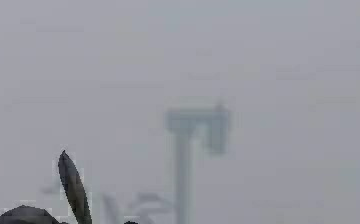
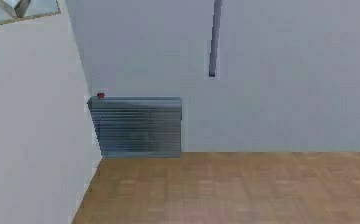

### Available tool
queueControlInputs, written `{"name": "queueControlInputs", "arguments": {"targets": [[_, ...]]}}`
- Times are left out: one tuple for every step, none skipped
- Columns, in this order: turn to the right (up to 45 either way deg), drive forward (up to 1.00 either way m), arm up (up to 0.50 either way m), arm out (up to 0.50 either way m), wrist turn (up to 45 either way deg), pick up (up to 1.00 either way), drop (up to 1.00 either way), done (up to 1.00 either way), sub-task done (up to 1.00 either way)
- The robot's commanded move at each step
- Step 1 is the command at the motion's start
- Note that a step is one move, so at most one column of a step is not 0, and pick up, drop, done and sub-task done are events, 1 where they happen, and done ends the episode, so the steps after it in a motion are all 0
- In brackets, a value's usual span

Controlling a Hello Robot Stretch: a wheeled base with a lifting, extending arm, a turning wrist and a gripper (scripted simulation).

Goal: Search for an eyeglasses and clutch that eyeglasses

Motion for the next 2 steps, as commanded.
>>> {"name": "queueControlInputs", "arguments": {"targets": [[45.0,0.0,0.0,0.0,0.0,0.0,0.0,0.0,0.0],[45.0,0.0,0.0,0.0,0.0,0.0,0.0,0.0,0.0]]}}
